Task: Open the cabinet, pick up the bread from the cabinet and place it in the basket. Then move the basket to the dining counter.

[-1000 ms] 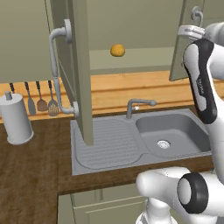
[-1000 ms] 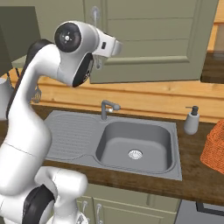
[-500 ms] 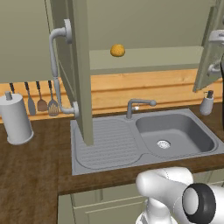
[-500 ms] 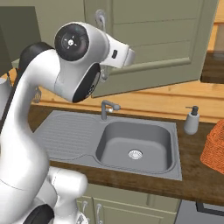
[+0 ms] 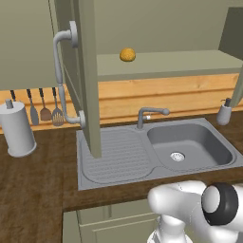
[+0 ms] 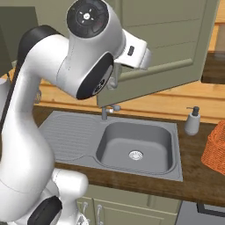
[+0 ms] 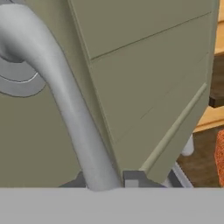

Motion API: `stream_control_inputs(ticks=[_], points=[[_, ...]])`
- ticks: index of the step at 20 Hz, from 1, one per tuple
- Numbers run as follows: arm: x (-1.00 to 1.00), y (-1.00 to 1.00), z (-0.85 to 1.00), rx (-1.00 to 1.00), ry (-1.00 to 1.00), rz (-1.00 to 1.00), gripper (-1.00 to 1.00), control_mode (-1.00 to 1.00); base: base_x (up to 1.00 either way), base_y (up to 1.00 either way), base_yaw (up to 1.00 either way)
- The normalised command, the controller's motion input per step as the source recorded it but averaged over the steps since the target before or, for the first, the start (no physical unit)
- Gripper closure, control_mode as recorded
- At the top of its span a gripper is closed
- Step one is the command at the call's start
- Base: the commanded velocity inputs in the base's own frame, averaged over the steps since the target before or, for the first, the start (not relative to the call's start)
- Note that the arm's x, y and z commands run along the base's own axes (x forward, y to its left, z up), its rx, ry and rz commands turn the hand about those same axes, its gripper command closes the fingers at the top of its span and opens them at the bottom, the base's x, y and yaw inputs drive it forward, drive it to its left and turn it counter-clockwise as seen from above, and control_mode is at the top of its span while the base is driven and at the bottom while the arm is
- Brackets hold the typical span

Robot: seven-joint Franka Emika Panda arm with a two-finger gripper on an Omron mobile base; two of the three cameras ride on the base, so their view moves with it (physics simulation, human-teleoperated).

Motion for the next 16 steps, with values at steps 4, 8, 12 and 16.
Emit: stream_control_inputs(ticks=[4, 8, 12, 16], points=[[-0.61, 0.04, -0.26, 0.0, 0.27, 0.0, -1.0, -1.0, 0.0, 0.0, 0.0], [-0.89, -0.03, -0.34, 0.0, 0.04, 0.0, -1.0, -1.0, 0.0, 0.0, 0.0], [-0.62, 0.0, -0.34, 0.0, 0.0, 0.0, -1.0, -1.0, 0.0, 0.0, 0.0], [-0.43, 0.13, -0.26, 0.03, 0.0, -0.01, -1.0, -1.0, 0.0, 0.0, 0.0]])
